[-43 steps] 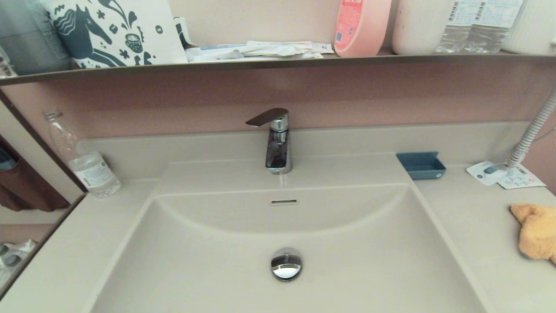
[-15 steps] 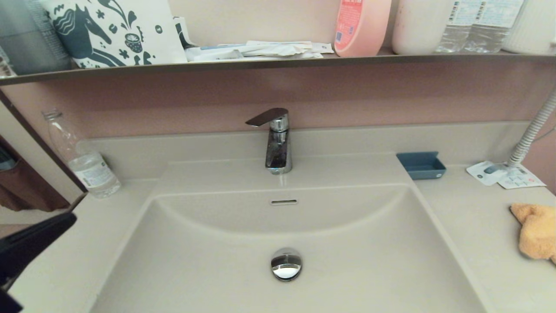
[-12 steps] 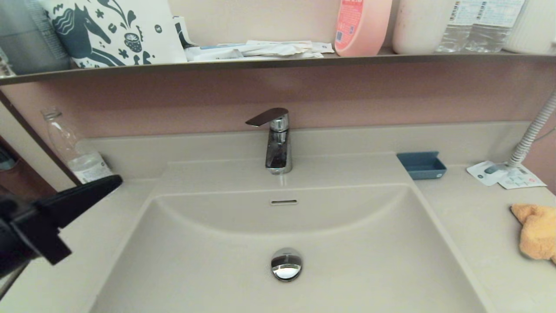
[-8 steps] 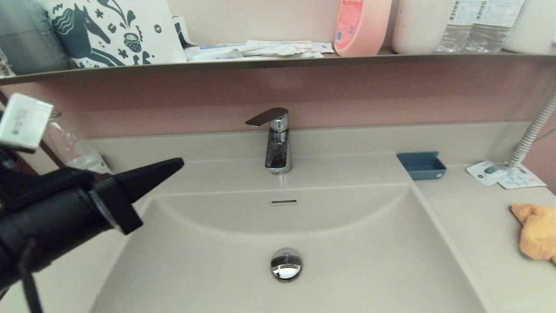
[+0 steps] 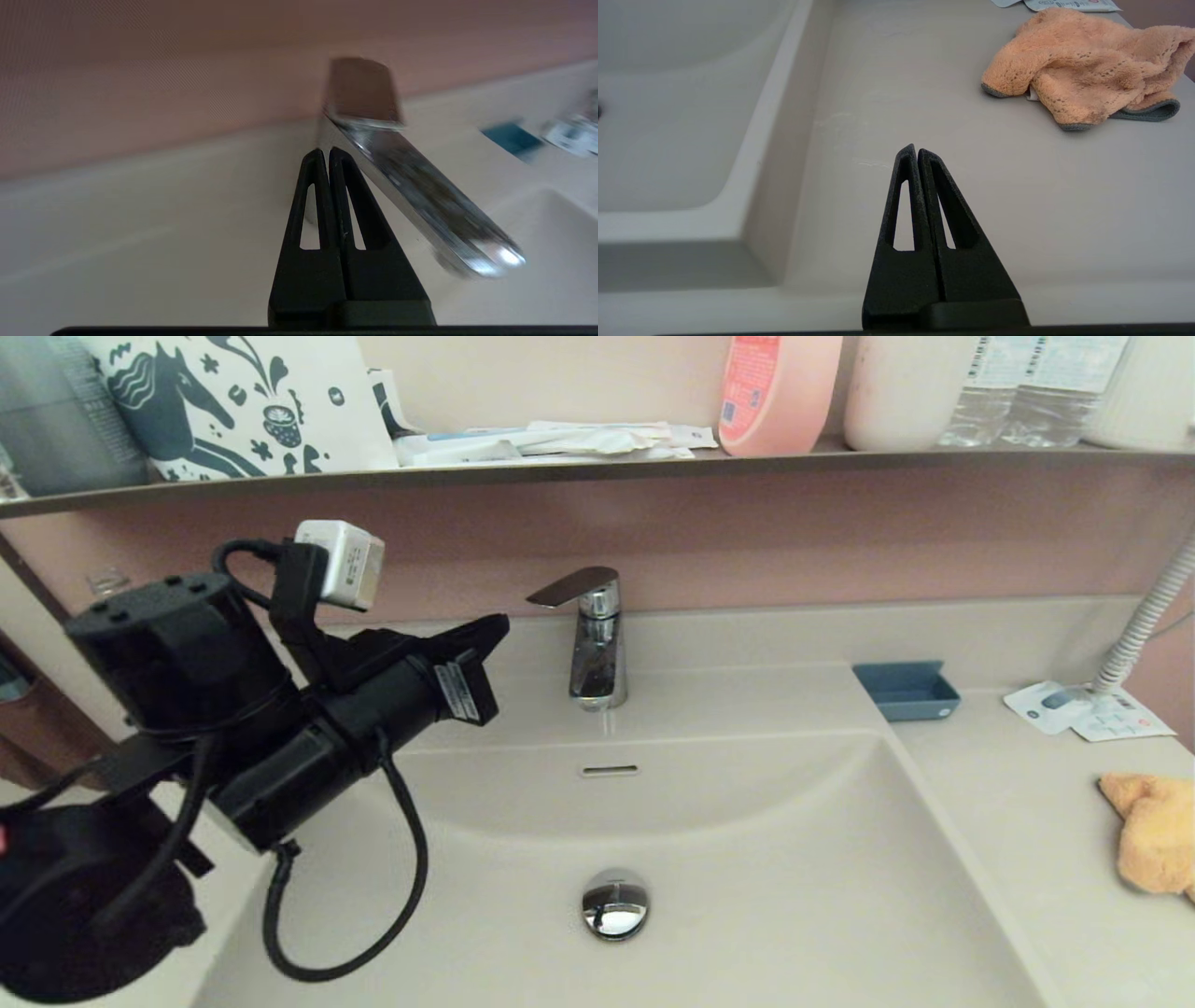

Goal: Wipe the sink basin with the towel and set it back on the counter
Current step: Turn on the faucet

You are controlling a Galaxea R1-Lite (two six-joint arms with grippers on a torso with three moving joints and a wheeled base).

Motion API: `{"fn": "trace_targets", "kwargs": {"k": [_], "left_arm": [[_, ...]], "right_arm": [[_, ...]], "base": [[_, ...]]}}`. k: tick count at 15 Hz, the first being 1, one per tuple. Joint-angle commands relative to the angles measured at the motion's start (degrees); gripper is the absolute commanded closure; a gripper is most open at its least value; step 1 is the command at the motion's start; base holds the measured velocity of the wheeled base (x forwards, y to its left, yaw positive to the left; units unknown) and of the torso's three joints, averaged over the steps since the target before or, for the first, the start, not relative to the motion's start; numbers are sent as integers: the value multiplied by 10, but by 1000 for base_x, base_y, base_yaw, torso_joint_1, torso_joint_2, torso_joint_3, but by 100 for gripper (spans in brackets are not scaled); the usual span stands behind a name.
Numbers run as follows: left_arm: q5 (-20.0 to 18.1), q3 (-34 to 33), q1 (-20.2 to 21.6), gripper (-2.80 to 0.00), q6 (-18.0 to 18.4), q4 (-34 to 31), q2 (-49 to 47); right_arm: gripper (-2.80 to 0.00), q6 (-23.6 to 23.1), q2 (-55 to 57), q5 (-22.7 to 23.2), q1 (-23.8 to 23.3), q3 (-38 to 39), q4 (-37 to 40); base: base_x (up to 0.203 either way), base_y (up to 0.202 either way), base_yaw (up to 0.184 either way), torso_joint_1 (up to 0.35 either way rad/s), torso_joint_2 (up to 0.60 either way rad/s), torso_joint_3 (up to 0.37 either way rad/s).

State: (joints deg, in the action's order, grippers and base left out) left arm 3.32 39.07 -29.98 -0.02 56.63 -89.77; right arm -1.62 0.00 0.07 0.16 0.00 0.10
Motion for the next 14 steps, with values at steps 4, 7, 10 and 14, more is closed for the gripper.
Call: {"fn": "trace_targets", "kwargs": {"k": [4, 7, 10, 14], "left_arm": [[1, 26, 17, 0, 4, 10, -65], [2, 52, 16, 0, 3, 10, -69], [24, 77, -2, 0, 3, 8, -65], [38, 76, -25, 0, 3, 7, -60]], "right_arm": [[0, 0, 0, 0, 0, 0, 0], [0, 0, 0, 0, 0, 0, 0], [0, 0, 0, 0, 0, 0, 0], [0, 0, 0, 0, 0, 0, 0]], "base": [[0, 0, 0, 0, 0, 0], [0, 0, 0, 0, 0, 0], [0, 0, 0, 0, 0, 0], [0, 0, 0, 0, 0, 0]]}}
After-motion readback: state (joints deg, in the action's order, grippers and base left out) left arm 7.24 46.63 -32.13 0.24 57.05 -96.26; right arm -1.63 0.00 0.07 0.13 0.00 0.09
